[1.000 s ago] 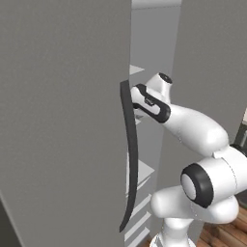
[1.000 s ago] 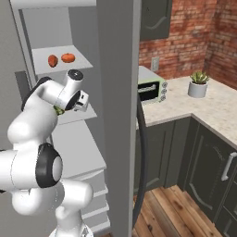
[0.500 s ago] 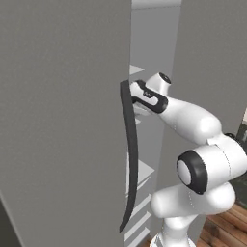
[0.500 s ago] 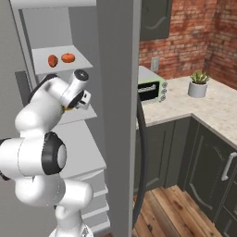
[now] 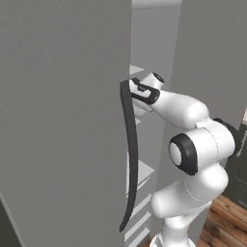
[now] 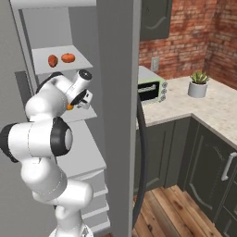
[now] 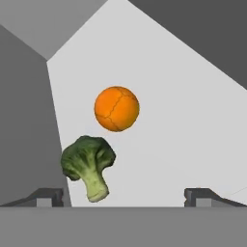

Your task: Take the orange and broccoli from the second highest rack and move them to the highest rack where the squash and sweet potato are located, to maximize freezer space. Close the freezer door after rearranging.

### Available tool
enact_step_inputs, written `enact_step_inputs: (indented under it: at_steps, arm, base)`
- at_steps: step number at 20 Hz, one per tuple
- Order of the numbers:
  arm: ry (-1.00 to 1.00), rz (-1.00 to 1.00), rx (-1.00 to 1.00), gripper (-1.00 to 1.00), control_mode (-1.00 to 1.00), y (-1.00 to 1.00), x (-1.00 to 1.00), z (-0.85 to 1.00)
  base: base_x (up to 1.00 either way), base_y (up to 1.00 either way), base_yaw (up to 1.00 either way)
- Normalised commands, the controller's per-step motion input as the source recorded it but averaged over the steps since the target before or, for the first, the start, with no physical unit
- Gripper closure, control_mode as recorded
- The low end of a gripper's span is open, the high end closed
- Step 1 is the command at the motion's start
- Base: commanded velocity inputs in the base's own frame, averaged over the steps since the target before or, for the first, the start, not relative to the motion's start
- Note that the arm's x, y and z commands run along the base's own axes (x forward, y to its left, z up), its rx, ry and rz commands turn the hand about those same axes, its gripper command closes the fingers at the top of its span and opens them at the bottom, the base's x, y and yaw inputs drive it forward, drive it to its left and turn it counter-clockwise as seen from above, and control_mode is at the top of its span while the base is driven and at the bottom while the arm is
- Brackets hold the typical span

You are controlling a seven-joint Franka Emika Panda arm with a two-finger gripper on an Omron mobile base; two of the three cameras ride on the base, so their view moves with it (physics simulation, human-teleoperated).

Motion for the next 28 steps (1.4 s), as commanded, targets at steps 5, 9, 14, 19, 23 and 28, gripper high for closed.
enact_step_inputs:
  at_steps: [5,9,14,19,23,28]
  arm:
    - [0.15,0.0,0.0,-1.0,-1.0,0.36,0.3,-0.17]
    - [0.14,0.0,0.0,-1.0,-1.0,0.33,0.26,-0.17]
    - [0.11,0.0,0.0,-1.0,-1.0,0.25,0.21,-0.22]
    - [0.01,0.0,0.0,-1.0,-1.0,0.1,0.25,-0.19]
    - [0.0,0.0,0.0,-1.0,-1.0,0.07,0.37,-0.14]
    - [0.0,0.0,0.0,-1.0,-1.0,0.11,0.39,-0.29]
  base:
    - [0.0,0.0,0.0]
    - [0.0,0.0,0.0]
    - [0.0,0.0,0.0]
    - [0.0,0.0,0.0]
    - [0.0,0.0,0.0]
    - [0.0,0.0,0.0]
